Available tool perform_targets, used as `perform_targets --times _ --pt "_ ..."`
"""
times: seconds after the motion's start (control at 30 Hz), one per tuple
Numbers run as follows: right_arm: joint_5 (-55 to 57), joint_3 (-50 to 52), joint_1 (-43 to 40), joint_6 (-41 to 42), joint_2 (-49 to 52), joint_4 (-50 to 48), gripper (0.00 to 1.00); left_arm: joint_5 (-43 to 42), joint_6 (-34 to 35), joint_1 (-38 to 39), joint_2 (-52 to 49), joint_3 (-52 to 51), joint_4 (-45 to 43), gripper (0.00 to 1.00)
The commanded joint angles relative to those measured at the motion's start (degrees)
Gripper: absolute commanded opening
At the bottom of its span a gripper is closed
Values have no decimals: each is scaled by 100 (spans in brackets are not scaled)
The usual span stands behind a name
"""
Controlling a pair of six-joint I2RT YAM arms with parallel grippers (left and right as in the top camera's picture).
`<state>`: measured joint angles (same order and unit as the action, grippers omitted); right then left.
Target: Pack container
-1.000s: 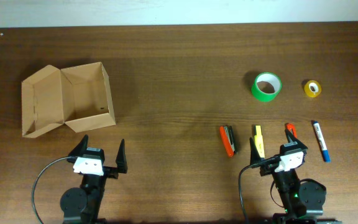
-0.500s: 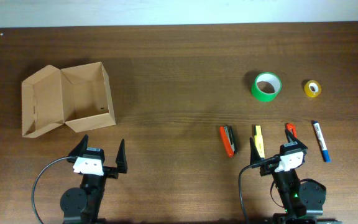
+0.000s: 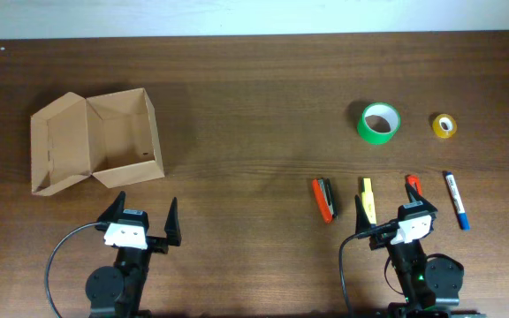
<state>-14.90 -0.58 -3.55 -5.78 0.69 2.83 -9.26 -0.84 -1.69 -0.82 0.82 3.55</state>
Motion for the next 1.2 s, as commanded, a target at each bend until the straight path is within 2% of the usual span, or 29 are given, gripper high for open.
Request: perform_targets --times 0.0,0.33,0.43,0.5,0.6,0.67,0.77,0.83,0.97,1.07,1.17 --pt "13 26 15 20 -33 39 99 -105 -4 -35 52 -35 0 100" --pt "13 26 15 20 -33 39 99 -2 0 -35 52 -33 -13 100" --pt "11 26 17 22 -33 11 99 -485 24 -35 52 -11 -208 100" --pt "-9 26 15 22 -33 42 99 -907 286 -35 52 66 -227 100" --pt "-9 26 15 221 -33 17 99 -942 769 -35 52 219 -227 100" --pt "-9 26 15 1003 -33 -4 99 -680 765 -35 46 367 -179 100" --pt "-9 26 15 1696 -33 -13 99 601 763 -35 -164 970 -90 100" --pt "2 0 15 1703 -33 -133 99 1119 586 -35 -601 1512 138 100" --pt "59 -597 9 1687 170 -81 99 1209 -129 -35 -2258 3150 986 100" --pt "308 -1429 11 1314 881 247 99 1211 -590 -35 -3600 4395 1064 100" --pt "407 -2562 11 866 2096 649 99 1187 -658 -35 -4708 5333 1091 99"
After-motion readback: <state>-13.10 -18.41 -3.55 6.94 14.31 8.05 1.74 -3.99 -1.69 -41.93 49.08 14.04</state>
